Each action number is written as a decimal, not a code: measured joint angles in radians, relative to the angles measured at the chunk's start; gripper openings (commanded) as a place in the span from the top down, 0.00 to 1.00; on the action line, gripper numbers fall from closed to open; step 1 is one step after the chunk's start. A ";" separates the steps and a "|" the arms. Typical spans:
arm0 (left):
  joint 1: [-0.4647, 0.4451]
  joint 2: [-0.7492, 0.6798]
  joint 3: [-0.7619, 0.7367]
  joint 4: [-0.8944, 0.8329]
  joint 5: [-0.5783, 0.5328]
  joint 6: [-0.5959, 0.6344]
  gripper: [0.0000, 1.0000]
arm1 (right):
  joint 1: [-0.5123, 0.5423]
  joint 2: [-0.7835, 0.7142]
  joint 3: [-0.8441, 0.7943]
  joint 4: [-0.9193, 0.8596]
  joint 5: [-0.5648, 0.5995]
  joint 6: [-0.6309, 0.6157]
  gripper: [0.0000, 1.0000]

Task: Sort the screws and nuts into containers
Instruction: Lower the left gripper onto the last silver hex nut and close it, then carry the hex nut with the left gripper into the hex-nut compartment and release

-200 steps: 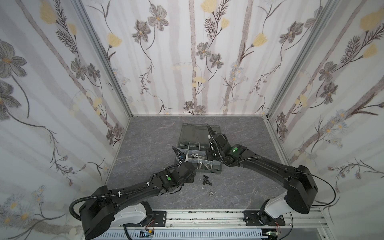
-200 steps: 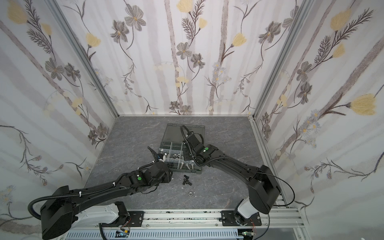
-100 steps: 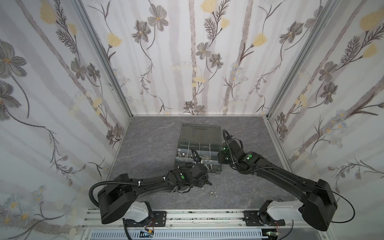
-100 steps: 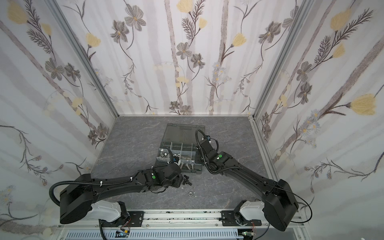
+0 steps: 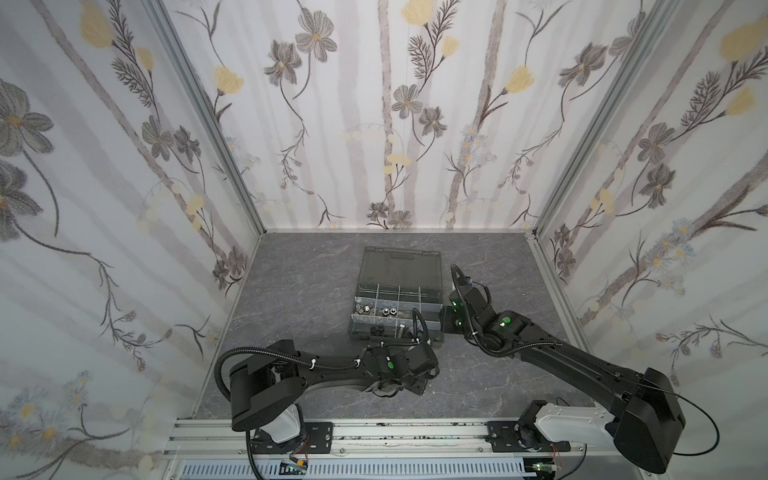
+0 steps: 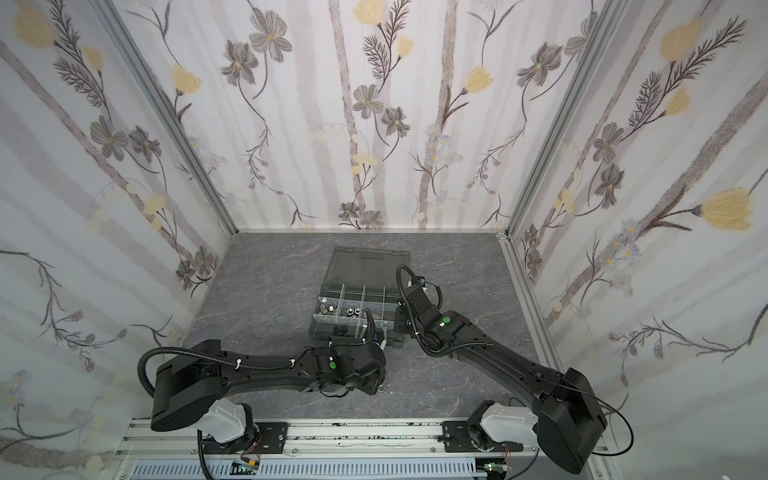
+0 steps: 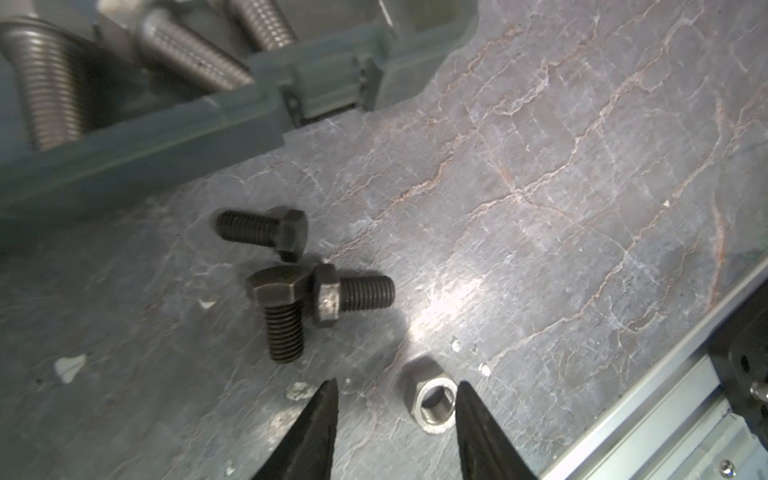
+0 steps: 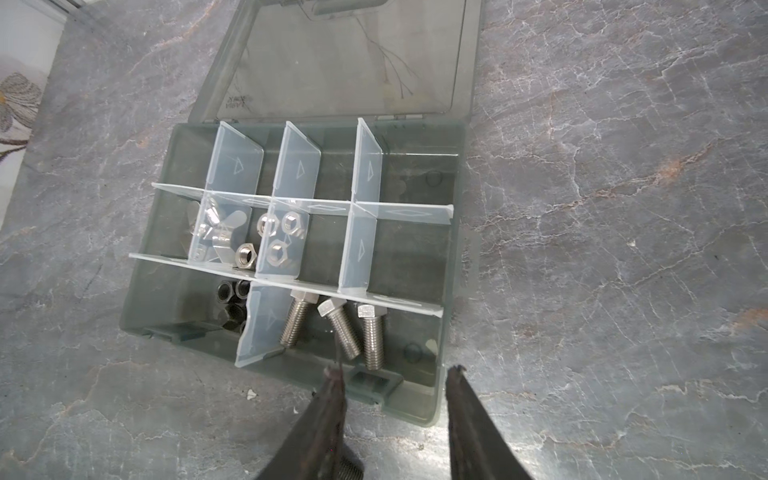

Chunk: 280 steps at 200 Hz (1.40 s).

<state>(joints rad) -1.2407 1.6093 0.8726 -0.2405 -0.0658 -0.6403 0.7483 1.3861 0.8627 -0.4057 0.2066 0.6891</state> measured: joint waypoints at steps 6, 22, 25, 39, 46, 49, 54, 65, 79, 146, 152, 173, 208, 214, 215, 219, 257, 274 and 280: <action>-0.005 0.011 0.009 0.000 0.005 0.000 0.51 | -0.001 -0.008 -0.007 0.001 -0.001 -0.002 0.58; -0.015 0.035 0.029 0.001 0.014 0.003 0.51 | -0.002 -0.035 -0.028 0.003 -0.001 -0.002 0.58; -0.017 0.039 0.032 0.000 0.018 0.006 0.51 | -0.002 -0.043 -0.033 0.003 -0.001 -0.002 0.58; -0.024 0.049 0.038 0.003 0.029 0.008 0.51 | -0.009 -0.069 -0.052 0.005 0.000 -0.002 0.58; -0.028 0.053 0.038 0.002 0.031 0.008 0.51 | -0.013 -0.082 -0.061 0.006 0.002 -0.002 0.58; -0.028 0.055 0.038 0.001 0.032 0.008 0.51 | -0.015 -0.088 -0.065 0.007 0.002 -0.002 0.58; -0.030 0.058 0.038 -0.001 0.034 0.008 0.51 | -0.018 -0.096 -0.071 0.007 0.002 -0.001 0.58; -0.030 0.063 0.037 -0.002 0.034 0.008 0.51 | -0.023 -0.111 -0.083 0.007 0.002 -0.001 0.58; -0.034 0.070 0.034 -0.004 0.032 0.008 0.51 | -0.027 -0.127 -0.095 0.010 0.002 -0.001 0.57; -0.053 0.108 0.056 -0.036 -0.003 0.036 0.53 | -0.039 -0.174 -0.156 0.011 0.002 0.010 0.57; -0.055 0.110 0.058 -0.040 -0.008 0.040 0.54 | -0.039 -0.177 -0.158 0.011 0.002 0.010 0.57; -0.058 0.117 0.066 -0.048 -0.019 0.051 0.58 | -0.041 -0.186 -0.164 0.012 0.005 0.013 0.57; -0.069 0.124 0.076 -0.068 -0.039 0.065 0.61 | -0.043 -0.198 -0.177 0.012 0.010 0.018 0.57; -0.072 0.126 0.079 -0.071 -0.042 0.066 0.62 | -0.043 -0.201 -0.178 0.011 0.010 0.018 0.57; -0.072 0.127 0.079 -0.072 -0.043 0.067 0.62 | -0.043 -0.201 -0.178 0.011 0.010 0.018 0.57; -0.073 0.127 0.080 -0.074 -0.047 0.070 0.63 | -0.043 -0.202 -0.179 0.012 0.010 0.018 0.57; -0.083 0.144 0.098 -0.103 -0.073 0.088 0.71 | -0.048 -0.214 -0.188 0.012 0.013 0.028 0.57; -0.086 0.149 0.104 -0.109 -0.080 0.091 0.73 | -0.050 -0.218 -0.191 0.011 0.016 0.028 0.57; -0.087 0.150 0.106 -0.112 -0.082 0.091 0.73 | -0.051 -0.220 -0.192 0.012 0.017 0.028 0.57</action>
<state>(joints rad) -1.3277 1.7592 0.9783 -0.3527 -0.1482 -0.5495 0.6968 1.1660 0.6704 -0.3939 0.2234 0.7174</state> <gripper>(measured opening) 0.275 0.429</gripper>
